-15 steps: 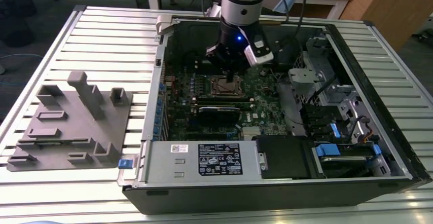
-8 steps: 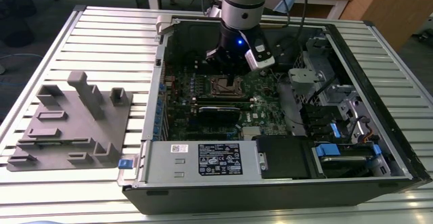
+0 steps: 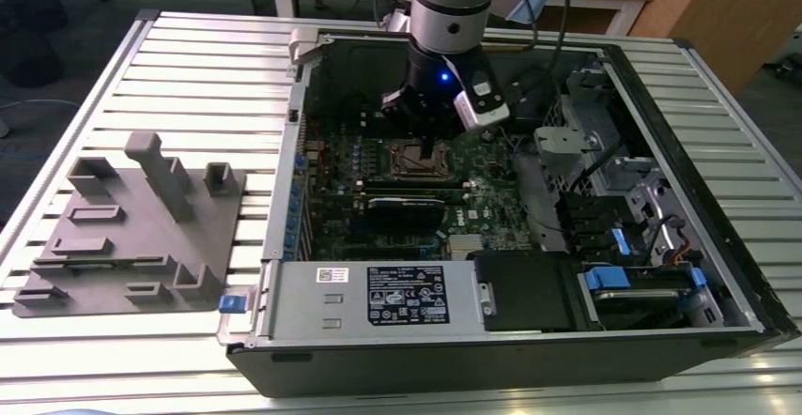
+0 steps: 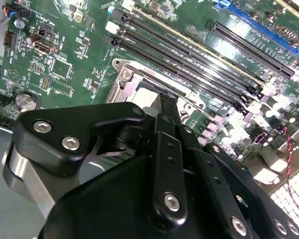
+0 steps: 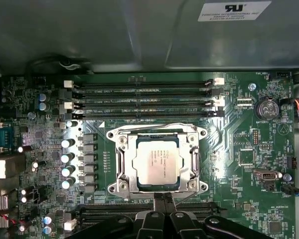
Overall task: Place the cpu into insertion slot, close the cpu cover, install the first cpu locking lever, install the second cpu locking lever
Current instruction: 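Install the second cpu locking lever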
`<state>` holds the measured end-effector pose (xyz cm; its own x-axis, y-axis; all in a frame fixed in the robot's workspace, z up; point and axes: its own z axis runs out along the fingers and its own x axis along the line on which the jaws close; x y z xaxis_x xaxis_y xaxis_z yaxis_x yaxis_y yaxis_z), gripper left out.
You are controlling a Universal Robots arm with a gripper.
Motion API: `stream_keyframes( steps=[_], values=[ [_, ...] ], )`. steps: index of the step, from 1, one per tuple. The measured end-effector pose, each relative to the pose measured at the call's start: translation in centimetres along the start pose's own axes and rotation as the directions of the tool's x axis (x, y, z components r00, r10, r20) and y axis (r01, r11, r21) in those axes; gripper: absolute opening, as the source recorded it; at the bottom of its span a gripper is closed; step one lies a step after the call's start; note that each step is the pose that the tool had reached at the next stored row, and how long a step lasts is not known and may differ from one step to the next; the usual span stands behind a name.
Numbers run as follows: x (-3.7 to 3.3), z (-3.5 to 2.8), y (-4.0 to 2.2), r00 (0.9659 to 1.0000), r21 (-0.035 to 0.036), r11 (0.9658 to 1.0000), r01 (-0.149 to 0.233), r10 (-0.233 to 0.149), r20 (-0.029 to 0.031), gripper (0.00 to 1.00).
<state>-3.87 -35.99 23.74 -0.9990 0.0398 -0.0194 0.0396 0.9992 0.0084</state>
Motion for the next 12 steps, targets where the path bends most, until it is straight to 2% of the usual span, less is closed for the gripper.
stream_keyframes(
  steps=[4, 12],
  values=[
    [-0.02, -0.14, -0.08, 1.0, -0.0003, 1.0, 0.0, 0.0, 0.0, 0.11],
    [-0.01, -0.15, -0.77, 1.0, -0.0001, 1.0, 0.0, 0.0, 0.0, 0.11]
  ],
)
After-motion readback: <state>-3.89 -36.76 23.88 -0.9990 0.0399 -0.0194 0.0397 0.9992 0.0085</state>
